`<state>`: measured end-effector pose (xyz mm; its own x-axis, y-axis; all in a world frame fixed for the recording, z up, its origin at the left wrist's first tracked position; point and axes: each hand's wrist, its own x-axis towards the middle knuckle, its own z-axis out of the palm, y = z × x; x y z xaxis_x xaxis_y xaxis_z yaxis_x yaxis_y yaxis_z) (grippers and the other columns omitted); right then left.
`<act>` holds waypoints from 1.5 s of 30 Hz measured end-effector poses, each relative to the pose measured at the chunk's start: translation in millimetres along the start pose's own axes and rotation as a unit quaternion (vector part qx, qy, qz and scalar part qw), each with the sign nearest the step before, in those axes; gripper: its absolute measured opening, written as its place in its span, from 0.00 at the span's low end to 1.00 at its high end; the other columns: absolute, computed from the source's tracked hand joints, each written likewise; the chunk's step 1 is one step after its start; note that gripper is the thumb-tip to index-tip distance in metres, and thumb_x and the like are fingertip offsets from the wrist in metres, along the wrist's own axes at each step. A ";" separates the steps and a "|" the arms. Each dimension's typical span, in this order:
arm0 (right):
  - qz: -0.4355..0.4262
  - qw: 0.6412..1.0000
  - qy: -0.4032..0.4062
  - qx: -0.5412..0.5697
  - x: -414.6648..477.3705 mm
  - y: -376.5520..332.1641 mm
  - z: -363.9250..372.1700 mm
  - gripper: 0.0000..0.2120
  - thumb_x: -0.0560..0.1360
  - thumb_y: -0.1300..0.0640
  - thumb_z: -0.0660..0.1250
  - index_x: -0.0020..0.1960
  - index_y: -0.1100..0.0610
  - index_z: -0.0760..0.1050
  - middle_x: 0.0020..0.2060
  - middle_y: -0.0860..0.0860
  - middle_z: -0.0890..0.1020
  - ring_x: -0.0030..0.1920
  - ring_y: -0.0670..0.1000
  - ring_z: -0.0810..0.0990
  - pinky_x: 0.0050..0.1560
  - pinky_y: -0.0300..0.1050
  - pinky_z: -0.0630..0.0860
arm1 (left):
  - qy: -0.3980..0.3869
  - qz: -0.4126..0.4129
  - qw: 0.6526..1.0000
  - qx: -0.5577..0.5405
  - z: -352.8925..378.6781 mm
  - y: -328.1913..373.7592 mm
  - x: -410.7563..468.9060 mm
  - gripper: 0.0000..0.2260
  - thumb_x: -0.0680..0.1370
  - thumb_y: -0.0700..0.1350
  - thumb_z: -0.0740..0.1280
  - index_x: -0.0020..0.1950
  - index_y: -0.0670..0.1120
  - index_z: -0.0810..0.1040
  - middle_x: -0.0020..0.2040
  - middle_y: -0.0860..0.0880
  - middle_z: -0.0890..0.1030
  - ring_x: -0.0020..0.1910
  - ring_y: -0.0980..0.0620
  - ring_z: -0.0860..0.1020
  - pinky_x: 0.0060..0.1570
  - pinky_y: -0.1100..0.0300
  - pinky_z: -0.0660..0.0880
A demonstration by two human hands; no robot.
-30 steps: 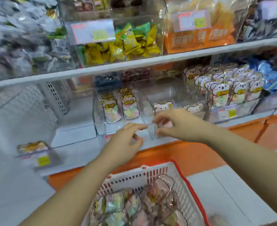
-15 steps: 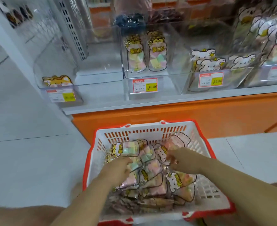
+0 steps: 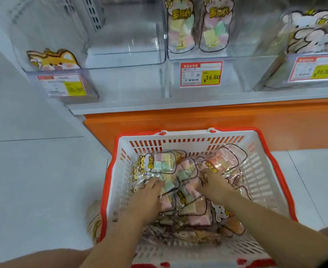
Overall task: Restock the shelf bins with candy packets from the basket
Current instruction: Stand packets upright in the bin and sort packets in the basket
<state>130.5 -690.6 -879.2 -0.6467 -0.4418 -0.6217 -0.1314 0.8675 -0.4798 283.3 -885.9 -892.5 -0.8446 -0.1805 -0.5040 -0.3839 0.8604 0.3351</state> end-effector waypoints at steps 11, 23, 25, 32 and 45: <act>0.079 0.981 -0.157 0.083 -0.1 -12.2 -14.0 0.24 0.70 0.57 0.77 0.59 0.55 0.68 0.47 0.53 0.75 0.39 0.50 0.78 0.37 0.45 0.79 | 0.027 -0.002 0.999 -0.042 1.6 -6.0 3.0 0.29 0.78 0.47 0.65 0.78 0.55 0.61 0.75 0.56 0.59 0.68 0.47 0.68 0.63 0.51 0.74; 0.027 0.965 -0.098 0.243 -23.9 -40.1 -90.3 0.07 0.74 0.65 0.69 0.52 0.62 0.77 0.36 0.49 0.81 0.30 0.38 0.79 0.34 0.34 0.76 | 0.121 -0.238 0.919 -0.289 -12.3 -1.8 -3.2 0.32 0.74 0.41 0.74 0.76 0.44 0.64 0.72 0.40 0.65 0.64 0.43 0.74 0.63 0.54 0.71; 0.026 0.953 -0.076 0.293 -20.1 -37.0 -81.5 0.21 0.66 0.57 0.74 0.58 0.61 0.77 0.55 0.56 0.80 0.55 0.51 0.80 0.60 0.52 0.77 | 0.125 -0.262 0.900 -0.324 -12.9 -0.3 -1.5 0.31 0.74 0.38 0.74 0.74 0.42 0.66 0.69 0.39 0.69 0.63 0.44 0.74 0.61 0.55 0.72; 0.077 0.886 -0.053 0.455 -10.4 -32.4 -60.8 0.16 0.74 0.66 0.64 0.61 0.69 0.72 0.44 0.61 0.81 0.35 0.53 0.82 0.30 0.42 0.77 | 0.096 -0.286 0.824 -0.480 -15.3 0.2 2.6 0.19 0.76 0.35 0.68 0.66 0.45 0.75 0.59 0.37 0.82 0.42 0.45 0.83 0.34 0.60 0.79; -0.029 0.880 -0.090 0.465 -60.7 -57.2 -73.8 0.18 0.66 0.54 0.77 0.50 0.63 0.79 0.40 0.56 0.84 0.39 0.52 0.82 0.42 0.44 0.77 | -0.053 -0.172 0.698 -0.693 -85.4 30.5 -21.5 0.17 0.79 0.39 0.67 0.68 0.39 0.74 0.60 0.39 0.79 0.54 0.41 0.79 0.49 0.42 0.81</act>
<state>121.8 -696.6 -768.3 -0.5179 -0.5809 -0.6279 0.5656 0.3182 -0.7608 257.9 -896.4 -803.4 -0.6087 -0.1637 -0.7763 -0.6115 -0.5266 0.5906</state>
